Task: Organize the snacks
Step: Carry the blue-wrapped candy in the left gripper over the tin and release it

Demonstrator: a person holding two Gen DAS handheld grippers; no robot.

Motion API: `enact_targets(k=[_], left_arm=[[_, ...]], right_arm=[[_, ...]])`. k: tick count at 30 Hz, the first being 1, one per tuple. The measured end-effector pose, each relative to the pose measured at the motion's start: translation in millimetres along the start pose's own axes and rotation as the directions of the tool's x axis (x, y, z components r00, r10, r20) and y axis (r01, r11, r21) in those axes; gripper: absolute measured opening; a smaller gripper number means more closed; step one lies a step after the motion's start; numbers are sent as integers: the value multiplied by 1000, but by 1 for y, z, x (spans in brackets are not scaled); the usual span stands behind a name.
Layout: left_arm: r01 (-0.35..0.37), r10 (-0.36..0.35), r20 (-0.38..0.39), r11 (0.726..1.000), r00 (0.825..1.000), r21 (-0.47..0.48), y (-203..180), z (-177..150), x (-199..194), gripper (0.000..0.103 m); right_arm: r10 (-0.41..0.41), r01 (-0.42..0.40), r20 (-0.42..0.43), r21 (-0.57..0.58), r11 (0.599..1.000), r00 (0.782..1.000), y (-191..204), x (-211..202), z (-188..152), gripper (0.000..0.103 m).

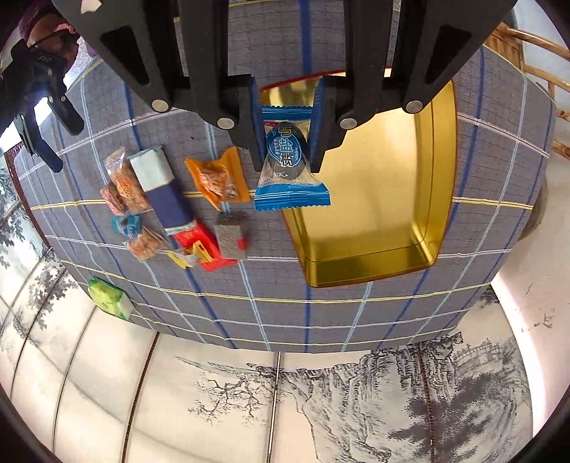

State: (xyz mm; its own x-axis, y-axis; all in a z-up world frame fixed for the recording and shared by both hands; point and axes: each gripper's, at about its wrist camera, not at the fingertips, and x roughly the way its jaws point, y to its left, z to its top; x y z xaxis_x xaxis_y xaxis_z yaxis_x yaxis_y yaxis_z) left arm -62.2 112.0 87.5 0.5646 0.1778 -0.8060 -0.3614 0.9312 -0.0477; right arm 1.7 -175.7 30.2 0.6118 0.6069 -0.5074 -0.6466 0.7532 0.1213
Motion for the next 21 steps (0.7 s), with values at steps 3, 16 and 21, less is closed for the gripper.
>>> enact_targets(k=[3, 16, 21], left_arm=[[-17, 17, -6, 1000, 1000, -4, 9, 4, 7, 20], [-67, 68, -23, 997, 997, 29, 48, 15, 39, 20], [-62, 63, -39, 997, 997, 42, 60, 17, 53, 20]], right_arm=[[33, -33, -25, -22, 999, 999, 10, 8, 3, 103], [96, -105, -85, -112, 988, 992, 64, 52, 33, 103], [90, -100, -93, -113, 989, 992, 78, 72, 40, 103]])
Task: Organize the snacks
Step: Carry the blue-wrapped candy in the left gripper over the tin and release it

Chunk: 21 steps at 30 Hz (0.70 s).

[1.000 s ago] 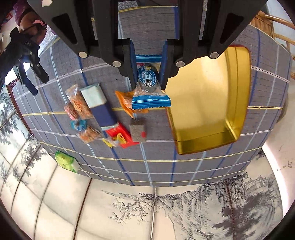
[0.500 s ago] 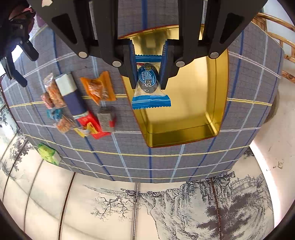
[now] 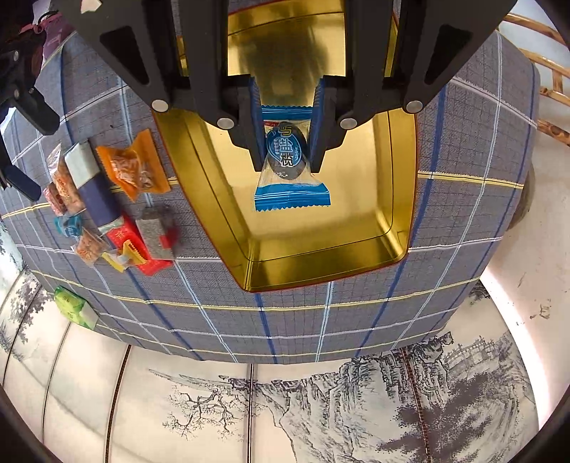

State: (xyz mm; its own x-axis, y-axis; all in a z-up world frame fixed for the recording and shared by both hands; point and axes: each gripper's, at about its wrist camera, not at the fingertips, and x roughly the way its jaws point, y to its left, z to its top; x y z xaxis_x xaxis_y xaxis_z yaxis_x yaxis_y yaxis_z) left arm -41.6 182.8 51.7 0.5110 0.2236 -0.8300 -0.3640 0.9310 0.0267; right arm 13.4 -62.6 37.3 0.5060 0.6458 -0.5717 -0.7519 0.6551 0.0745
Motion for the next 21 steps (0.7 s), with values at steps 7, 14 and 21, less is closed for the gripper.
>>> enact_targets(k=[7, 14, 21], left_arm=[[9, -9, -15, 1000, 1000, 6, 12, 4, 14, 20], [17, -16, -19, 1000, 1000, 19, 16, 8, 22, 20], [14, -14, -15, 1000, 1000, 22, 18, 8, 26, 25]], right_arm=[[-27, 27, -31, -15, 1000, 999, 10, 22, 9, 99], [-42, 41, -50, -21, 999, 998, 13, 32, 12, 99], [-55, 53, -69, -26, 998, 996, 13, 38, 11, 99]])
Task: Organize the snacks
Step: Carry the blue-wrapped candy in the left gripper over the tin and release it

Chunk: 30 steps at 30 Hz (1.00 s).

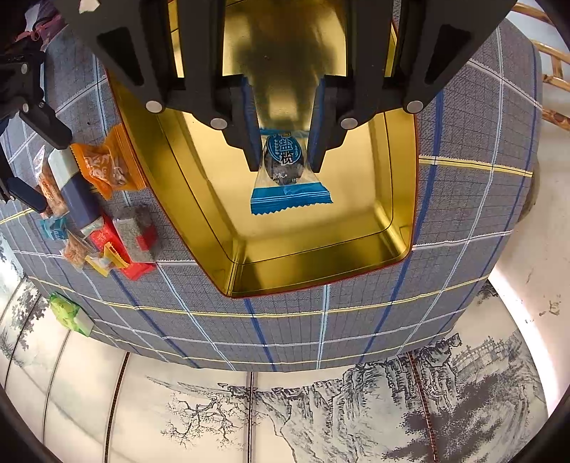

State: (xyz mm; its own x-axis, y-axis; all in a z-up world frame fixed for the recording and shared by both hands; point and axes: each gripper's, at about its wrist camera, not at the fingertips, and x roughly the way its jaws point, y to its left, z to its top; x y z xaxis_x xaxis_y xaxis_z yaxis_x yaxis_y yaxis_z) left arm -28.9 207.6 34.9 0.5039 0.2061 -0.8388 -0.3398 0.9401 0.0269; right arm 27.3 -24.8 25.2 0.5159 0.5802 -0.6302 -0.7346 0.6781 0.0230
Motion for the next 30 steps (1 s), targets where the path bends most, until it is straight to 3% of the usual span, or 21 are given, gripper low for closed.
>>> enact_targets(k=[3, 7, 21, 30], left_arm=[[-4, 4, 10, 1000, 1000, 0, 0, -1, -1, 31], [-1, 2, 39, 1000, 999, -7, 2, -3, -6, 48], [6, -2, 120, 999, 993, -38, 2, -15, -39, 63], [-18, 17, 159, 1000, 987, 3, -14, -21, -53, 68]], right_arm=[[-4, 4, -3, 2, 1000, 1000, 0, 2, -1, 99], [-12, 12, -7, 0, 1000, 1000, 1, 3, -1, 99], [-17, 15, -41, -36, 999, 999, 7, 20, 0, 98], [-31, 21, -116, -88, 996, 993, 10, 47, 7, 81]])
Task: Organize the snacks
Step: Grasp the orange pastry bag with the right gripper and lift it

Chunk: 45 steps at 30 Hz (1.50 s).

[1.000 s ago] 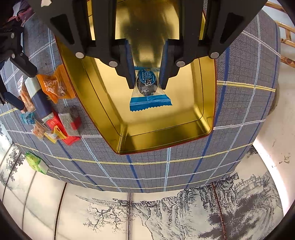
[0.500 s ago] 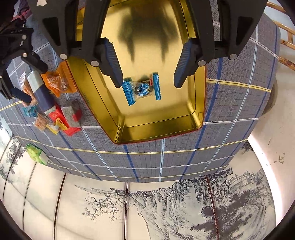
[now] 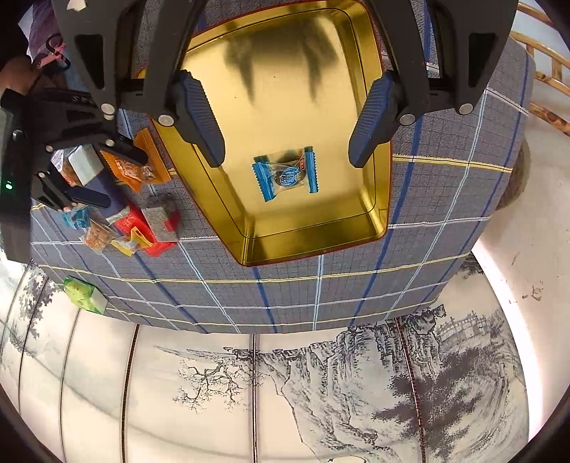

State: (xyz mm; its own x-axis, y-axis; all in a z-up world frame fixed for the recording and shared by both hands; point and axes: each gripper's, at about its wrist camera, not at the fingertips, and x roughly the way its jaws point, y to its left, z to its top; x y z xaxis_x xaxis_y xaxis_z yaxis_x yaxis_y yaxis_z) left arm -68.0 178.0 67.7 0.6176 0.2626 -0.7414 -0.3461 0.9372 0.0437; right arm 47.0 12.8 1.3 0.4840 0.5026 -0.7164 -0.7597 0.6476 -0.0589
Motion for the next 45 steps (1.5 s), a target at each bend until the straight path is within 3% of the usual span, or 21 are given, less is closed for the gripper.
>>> enact_targets(k=[4, 5, 6, 7, 15, 23, 33, 45], left_arm=[[-19, 19, 20, 1000, 1000, 17, -3, -1, -4, 70], [-24, 23, 24, 1000, 999, 20, -4, -1, -5, 71], [-31, 30, 29, 999, 999, 23, -5, -1, -6, 71], [-35, 35, 32, 999, 999, 25, -5, -1, -7, 71], [-54, 53, 37, 998, 998, 21, -7, -3, -10, 72], [-63, 62, 52, 998, 997, 23, -12, -6, -20, 74], [-70, 68, 74, 997, 995, 21, -16, -11, -32, 75], [-79, 79, 91, 997, 993, -4, -7, -16, -41, 78]], right_arm=[[5, -5, -30, -5, 1000, 1000, 1, 10, 0, 76], [4, -5, -43, -11, 1000, 999, 2, 14, -1, 71], [14, -14, -60, -12, 1000, 998, 2, 18, -3, 52], [25, -25, -73, -6, 1000, 997, 2, 21, -4, 45], [50, -50, -38, 0, 999, 998, -3, 12, -8, 39], [74, -76, 23, 64, 995, 997, -12, -27, -13, 39], [103, -107, 82, 44, 993, 991, 2, -63, -6, 39], [132, -133, 111, 4, 991, 985, 22, -76, 11, 39]])
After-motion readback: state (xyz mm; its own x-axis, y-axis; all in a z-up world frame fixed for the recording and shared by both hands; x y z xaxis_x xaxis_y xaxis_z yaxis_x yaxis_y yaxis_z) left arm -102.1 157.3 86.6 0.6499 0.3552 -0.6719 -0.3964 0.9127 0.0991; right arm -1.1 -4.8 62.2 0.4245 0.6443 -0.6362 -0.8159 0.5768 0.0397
